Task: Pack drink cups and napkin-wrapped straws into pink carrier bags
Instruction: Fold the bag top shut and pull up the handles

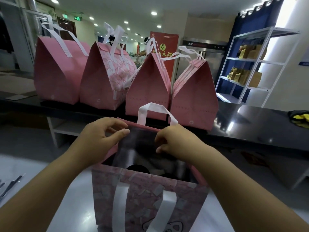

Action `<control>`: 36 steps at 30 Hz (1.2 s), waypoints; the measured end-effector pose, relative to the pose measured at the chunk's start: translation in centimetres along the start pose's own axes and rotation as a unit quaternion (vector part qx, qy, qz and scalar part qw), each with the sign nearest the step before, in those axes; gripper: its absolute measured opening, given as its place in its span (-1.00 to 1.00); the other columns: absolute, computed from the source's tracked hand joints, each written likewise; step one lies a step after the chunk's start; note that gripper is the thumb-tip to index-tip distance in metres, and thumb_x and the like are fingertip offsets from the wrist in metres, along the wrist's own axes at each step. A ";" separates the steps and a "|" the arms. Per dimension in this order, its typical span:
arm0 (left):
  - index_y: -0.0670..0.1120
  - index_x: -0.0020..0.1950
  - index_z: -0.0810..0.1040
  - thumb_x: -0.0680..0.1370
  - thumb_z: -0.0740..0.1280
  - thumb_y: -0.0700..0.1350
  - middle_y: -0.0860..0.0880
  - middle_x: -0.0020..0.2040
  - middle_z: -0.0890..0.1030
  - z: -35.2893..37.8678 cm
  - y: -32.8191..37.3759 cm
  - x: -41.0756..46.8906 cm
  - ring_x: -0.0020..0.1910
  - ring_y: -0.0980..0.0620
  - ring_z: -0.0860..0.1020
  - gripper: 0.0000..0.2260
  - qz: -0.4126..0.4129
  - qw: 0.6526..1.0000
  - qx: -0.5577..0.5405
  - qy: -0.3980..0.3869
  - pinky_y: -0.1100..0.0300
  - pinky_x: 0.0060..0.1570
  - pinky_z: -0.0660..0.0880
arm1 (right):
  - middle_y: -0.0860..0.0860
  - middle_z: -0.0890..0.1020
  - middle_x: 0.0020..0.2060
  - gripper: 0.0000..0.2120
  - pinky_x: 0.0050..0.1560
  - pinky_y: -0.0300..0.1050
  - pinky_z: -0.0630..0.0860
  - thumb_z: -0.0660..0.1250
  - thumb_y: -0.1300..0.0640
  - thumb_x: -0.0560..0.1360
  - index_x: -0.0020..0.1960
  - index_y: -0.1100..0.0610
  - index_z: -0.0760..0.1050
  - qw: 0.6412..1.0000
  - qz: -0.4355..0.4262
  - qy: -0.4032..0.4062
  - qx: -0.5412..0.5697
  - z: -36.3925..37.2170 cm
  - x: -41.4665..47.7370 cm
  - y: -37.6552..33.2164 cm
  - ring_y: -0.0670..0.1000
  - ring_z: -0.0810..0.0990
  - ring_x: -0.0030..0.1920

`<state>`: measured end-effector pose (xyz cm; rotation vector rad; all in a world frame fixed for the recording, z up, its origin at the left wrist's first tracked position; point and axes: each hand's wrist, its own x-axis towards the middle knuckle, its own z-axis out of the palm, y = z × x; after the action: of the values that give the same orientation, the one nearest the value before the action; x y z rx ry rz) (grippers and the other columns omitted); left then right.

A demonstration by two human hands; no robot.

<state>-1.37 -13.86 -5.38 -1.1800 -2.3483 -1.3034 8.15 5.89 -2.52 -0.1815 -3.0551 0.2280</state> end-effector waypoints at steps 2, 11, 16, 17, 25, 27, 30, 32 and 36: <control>0.25 -0.12 0.49 0.49 0.33 -0.02 0.20 -0.16 0.59 -0.1 0.0 -0.2 -0.12 0.31 0.54 -0.87 -0.006 1.000 -0.010 0.008 0.44 -0.25 0.40 | -0.04 0.65 -0.05 -0.77 0.05 -0.04 0.56 0.44 0.00 0.44 0.06 0.04 0.62 0.998 -0.011 0.031 0.046 -0.3 -1.1 0.2 -0.02 0.59 -0.04; 0.19 -0.01 0.47 0.41 0.37 0.18 0.13 -0.04 0.56 0.2 -0.5 -3.8 -0.03 0.16 0.52 -0.78 -0.076 0.990 -0.105 0.062 0.25 -0.21 0.45 | -0.17 0.63 -0.25 -0.84 -0.16 -0.28 0.55 0.42 -0.10 0.40 -0.07 -0.08 0.60 0.944 0.054 0.217 0.242 0.6 -7.7 3.3 -0.20 0.59 -0.21; 0.06 0.12 0.45 0.35 0.29 0.10 0.13 -0.03 0.54 1.0 -0.7 -5.2 -0.06 0.17 0.50 -0.64 -0.140 0.980 -0.139 0.031 0.30 -0.23 0.42 | -0.15 0.59 -0.08 -0.53 -0.12 -0.30 0.48 0.34 -0.31 0.30 0.08 -0.05 0.54 0.946 0.119 0.144 0.265 2.1 -10.3 4.4 -0.18 0.55 -0.08; 0.04 0.16 0.45 0.36 0.29 0.12 0.13 -0.03 0.53 1.1 -0.7 -5.4 -0.06 0.17 0.50 -0.60 -0.146 0.979 -0.138 0.027 0.30 -0.22 0.43 | -0.15 0.59 -0.06 -0.43 -0.11 -0.28 0.49 0.29 -0.38 0.25 0.11 -0.06 0.52 0.949 0.122 0.107 0.269 2.1 -10.6 4.4 -0.17 0.56 -0.06; 0.09 0.21 0.45 0.16 0.39 0.37 0.22 0.01 0.49 0.8 -0.5 -6.1 0.02 0.09 0.50 -0.31 -0.153 0.980 -0.119 -0.032 0.34 -0.23 0.44 | -0.16 0.63 -0.05 -0.50 -0.07 -0.21 0.58 0.44 -0.28 0.21 0.10 -0.12 0.53 0.948 0.097 -0.039 0.301 2.3 -10.6 3.9 -0.14 0.60 -0.05; 0.11 0.18 0.48 0.13 0.45 0.31 0.21 0.02 0.52 0.6 -0.7 -6.0 0.05 0.09 0.52 -0.33 -0.157 0.976 -0.137 -0.059 0.32 -0.20 0.47 | -0.10 0.64 -0.03 -0.56 0.01 -0.04 0.61 0.49 -0.18 0.29 0.11 -0.04 0.55 0.952 0.099 -0.036 0.289 2.4 -10.3 4.1 -0.09 0.61 -0.03; 0.21 0.09 0.51 -0.08 0.47 0.42 0.22 -0.03 0.62 0.1 -0.8 -6.0 -0.01 0.17 0.58 -0.22 -0.154 0.969 -0.157 -0.112 0.34 -0.25 0.55 | -0.08 0.66 -0.07 -0.68 0.02 0.03 0.62 0.48 -0.08 0.36 0.06 -0.01 0.58 0.953 0.099 -0.032 0.286 2.5 -10.0 4.2 -0.06 0.64 -0.05; 0.20 0.03 0.53 0.05 0.55 0.27 0.24 -0.07 0.63 0.3 -0.7 -6.0 -0.03 0.18 0.59 -0.41 -0.153 0.966 -0.168 -0.122 0.37 -0.29 0.56 | -0.08 0.67 -0.11 -0.79 -0.02 0.02 0.63 0.46 -0.01 0.40 0.01 -0.03 0.60 0.952 0.102 -0.010 0.290 2.7 -9.7 4.0 -0.08 0.65 -0.10; 0.02 -0.02 0.58 0.39 0.42 -0.33 0.06 -0.14 0.67 1.4 -0.4 -5.6 -0.08 0.11 0.63 -0.71 -0.159 0.957 -0.220 -0.106 0.36 -0.35 0.54 | -0.12 0.61 -0.13 -0.93 -0.12 -0.17 0.60 0.42 0.08 0.46 -0.10 -0.09 0.59 0.957 0.103 0.036 0.269 3.3 -9.3 3.5 -0.11 0.60 -0.13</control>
<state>2.27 -15.88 -9.35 -1.1302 -2.5609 -1.9819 17.49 7.70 -6.94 -0.4550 -2.7679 1.0175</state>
